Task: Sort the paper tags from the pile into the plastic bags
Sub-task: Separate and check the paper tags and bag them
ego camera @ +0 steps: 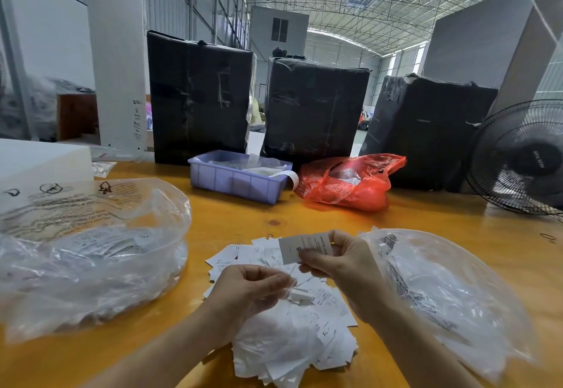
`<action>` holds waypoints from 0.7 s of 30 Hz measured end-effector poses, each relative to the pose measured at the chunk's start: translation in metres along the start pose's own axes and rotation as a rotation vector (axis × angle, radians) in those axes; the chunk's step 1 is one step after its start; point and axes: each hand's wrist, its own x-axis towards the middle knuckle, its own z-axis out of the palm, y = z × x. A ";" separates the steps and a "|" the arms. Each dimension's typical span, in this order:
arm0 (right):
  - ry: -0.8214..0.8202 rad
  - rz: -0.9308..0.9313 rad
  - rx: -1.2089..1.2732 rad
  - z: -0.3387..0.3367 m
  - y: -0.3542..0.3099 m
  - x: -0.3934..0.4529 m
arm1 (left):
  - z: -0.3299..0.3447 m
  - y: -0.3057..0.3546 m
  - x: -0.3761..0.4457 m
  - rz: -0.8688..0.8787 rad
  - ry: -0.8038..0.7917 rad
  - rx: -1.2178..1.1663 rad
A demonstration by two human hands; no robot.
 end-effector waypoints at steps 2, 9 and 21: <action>-0.009 -0.036 -0.032 0.001 0.000 0.000 | 0.001 0.000 0.000 -0.016 0.002 -0.058; -0.010 -0.130 -0.196 0.004 -0.001 -0.004 | 0.000 0.001 0.001 -0.024 0.026 -0.150; 0.062 -0.197 -0.291 0.008 0.003 -0.003 | -0.003 -0.001 0.002 0.011 0.084 -0.074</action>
